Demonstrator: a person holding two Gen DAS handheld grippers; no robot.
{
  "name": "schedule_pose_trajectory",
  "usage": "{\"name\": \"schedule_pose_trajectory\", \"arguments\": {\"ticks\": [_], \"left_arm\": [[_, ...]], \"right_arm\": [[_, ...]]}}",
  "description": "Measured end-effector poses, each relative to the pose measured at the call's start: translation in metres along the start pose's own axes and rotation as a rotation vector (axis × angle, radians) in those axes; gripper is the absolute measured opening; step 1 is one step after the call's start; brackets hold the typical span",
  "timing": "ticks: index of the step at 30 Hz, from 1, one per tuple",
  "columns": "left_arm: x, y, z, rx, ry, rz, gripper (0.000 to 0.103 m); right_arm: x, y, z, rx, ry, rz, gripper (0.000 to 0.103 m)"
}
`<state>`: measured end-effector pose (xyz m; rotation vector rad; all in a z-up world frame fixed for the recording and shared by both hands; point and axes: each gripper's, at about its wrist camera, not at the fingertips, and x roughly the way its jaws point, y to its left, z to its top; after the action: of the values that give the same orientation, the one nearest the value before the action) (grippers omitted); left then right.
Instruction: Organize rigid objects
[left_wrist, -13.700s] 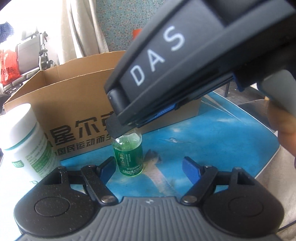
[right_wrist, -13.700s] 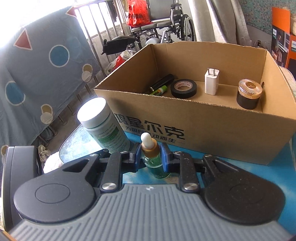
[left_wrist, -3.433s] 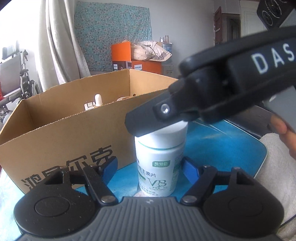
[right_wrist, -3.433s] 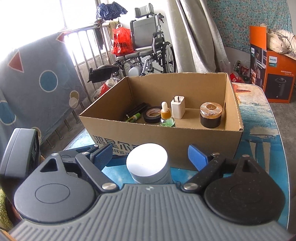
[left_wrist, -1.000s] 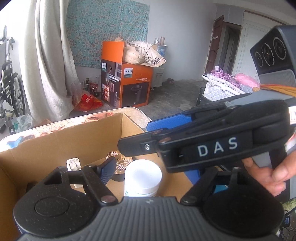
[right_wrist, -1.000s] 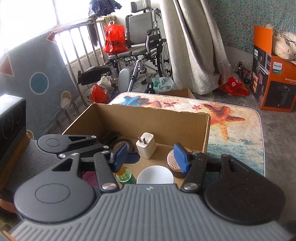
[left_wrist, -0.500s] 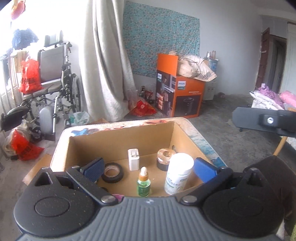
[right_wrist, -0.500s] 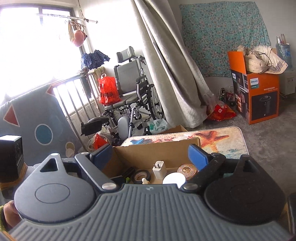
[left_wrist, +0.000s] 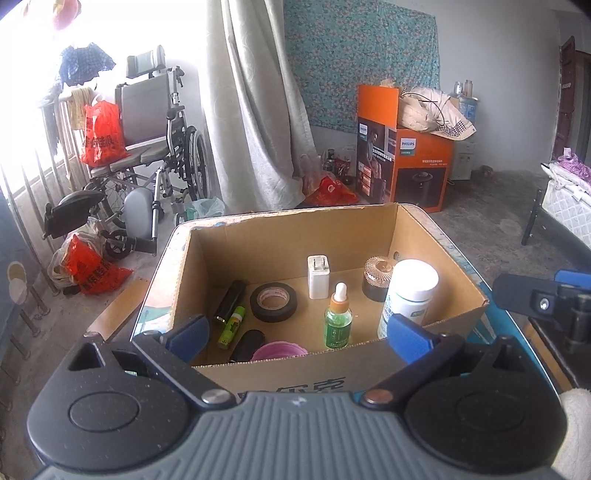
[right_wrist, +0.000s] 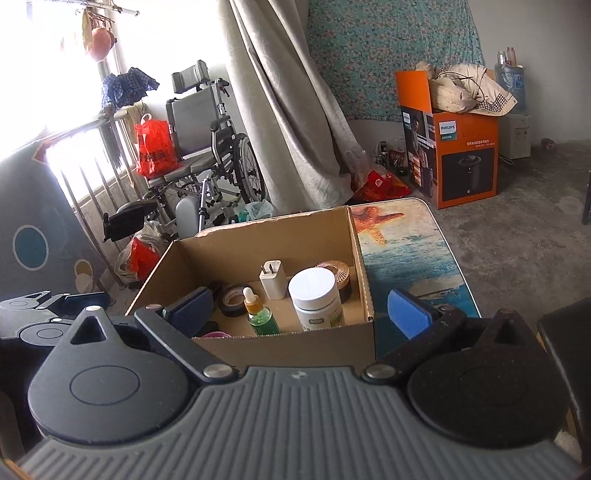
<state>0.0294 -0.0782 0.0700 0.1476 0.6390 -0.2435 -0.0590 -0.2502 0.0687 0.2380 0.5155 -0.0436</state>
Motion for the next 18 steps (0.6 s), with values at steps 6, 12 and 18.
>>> {"name": "schedule_pose_trajectory", "arguments": {"ticks": [6, 12, 18], "left_arm": [[0.008, 0.009, -0.01, -0.068, 0.033, 0.045, 0.103], [0.013, 0.019, -0.013, -0.081, 0.077, 0.081, 0.103], [0.018, 0.026, -0.013, -0.094, 0.092, 0.089, 0.103]], "right_arm": [[0.016, 0.016, -0.012, -0.058, 0.051, -0.05, 0.102], [0.044, 0.031, -0.011, -0.086, 0.124, -0.063, 0.102], [0.068, 0.043, -0.009, -0.087, 0.162, -0.07, 0.102]]}}
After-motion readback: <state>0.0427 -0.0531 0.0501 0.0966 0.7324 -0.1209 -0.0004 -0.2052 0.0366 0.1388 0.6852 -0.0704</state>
